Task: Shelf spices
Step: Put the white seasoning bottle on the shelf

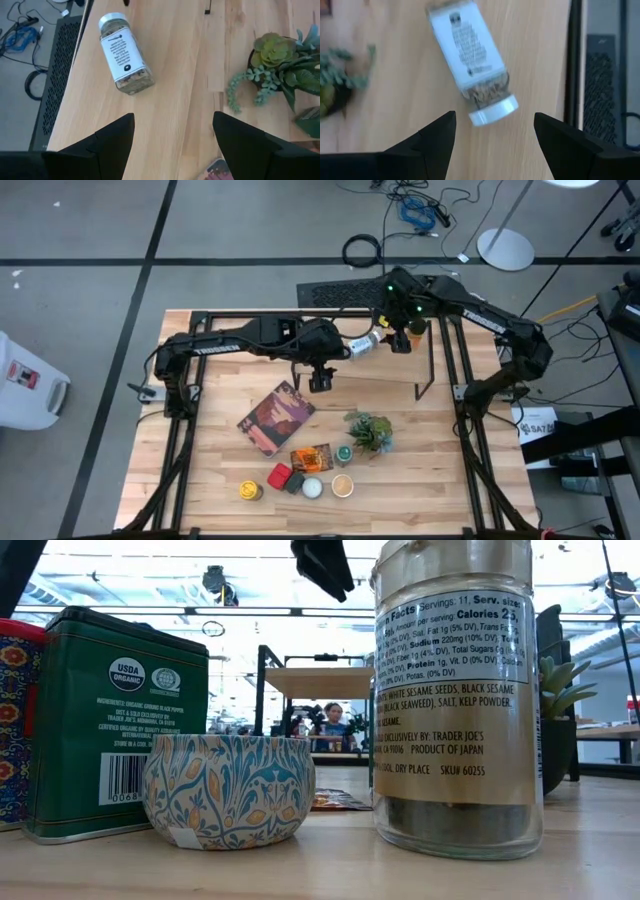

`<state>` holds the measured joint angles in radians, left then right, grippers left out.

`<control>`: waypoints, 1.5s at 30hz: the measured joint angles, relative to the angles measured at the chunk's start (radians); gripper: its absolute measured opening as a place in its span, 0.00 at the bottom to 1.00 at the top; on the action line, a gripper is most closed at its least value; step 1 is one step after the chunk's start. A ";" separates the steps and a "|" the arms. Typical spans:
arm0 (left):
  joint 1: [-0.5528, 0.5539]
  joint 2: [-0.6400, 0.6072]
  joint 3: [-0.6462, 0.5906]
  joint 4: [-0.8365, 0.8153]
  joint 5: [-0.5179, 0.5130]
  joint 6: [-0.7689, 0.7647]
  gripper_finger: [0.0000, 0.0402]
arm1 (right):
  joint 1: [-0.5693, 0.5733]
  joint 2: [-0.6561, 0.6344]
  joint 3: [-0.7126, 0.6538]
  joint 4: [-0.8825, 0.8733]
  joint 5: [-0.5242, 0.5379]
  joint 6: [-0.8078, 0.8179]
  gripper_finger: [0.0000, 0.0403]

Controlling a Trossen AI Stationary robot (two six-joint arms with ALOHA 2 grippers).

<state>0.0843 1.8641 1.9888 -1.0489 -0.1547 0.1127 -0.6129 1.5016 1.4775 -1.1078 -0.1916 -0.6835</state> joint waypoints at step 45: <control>0.017 0.034 -0.104 0.200 -0.116 0.035 0.70 | 0.035 0.097 -0.001 -0.072 -0.022 -0.063 0.48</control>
<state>0.1017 1.8977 1.8849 -0.8489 -0.2709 0.1474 -0.5774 1.5986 1.4765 -1.1797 -0.2136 -0.7467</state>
